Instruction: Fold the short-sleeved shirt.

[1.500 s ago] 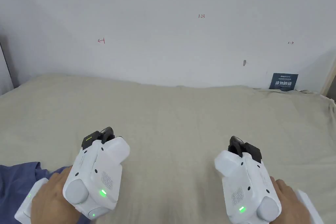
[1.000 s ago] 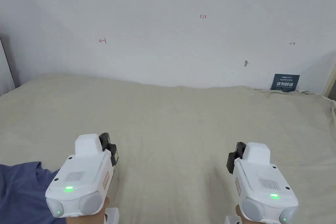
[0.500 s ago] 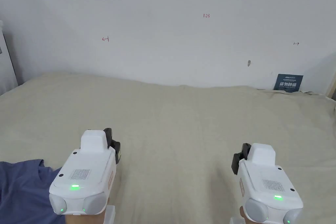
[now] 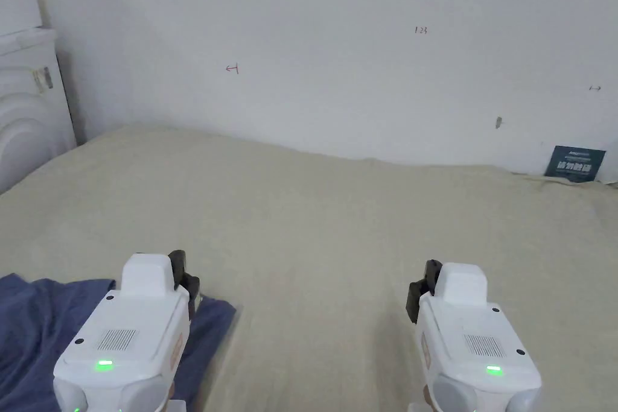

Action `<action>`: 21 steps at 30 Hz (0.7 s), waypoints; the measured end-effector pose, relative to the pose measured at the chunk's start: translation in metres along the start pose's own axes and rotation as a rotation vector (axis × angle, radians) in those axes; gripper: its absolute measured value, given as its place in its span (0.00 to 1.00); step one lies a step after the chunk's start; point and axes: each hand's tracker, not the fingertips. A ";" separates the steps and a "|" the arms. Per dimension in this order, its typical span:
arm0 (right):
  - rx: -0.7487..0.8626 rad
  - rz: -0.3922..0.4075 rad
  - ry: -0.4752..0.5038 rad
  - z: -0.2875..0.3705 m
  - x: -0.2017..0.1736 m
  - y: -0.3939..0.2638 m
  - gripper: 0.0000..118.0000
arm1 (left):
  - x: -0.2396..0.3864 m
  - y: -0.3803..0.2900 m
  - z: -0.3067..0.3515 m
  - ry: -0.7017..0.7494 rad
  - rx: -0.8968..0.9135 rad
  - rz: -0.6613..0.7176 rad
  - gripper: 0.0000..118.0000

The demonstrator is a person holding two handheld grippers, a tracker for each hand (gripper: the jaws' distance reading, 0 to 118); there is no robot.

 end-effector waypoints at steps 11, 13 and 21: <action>-0.010 0.049 0.176 -0.019 -0.078 0.001 0.00 | -0.091 -0.016 0.018 0.133 -0.170 0.059 0.00; -0.020 0.054 0.206 -0.022 -0.092 0.000 0.00 | -0.106 -0.024 0.012 0.120 -0.287 0.077 0.00; -0.061 0.091 0.284 -0.032 -0.130 -0.008 0.00 | -0.164 -0.074 -0.030 0.091 -0.551 0.223 0.00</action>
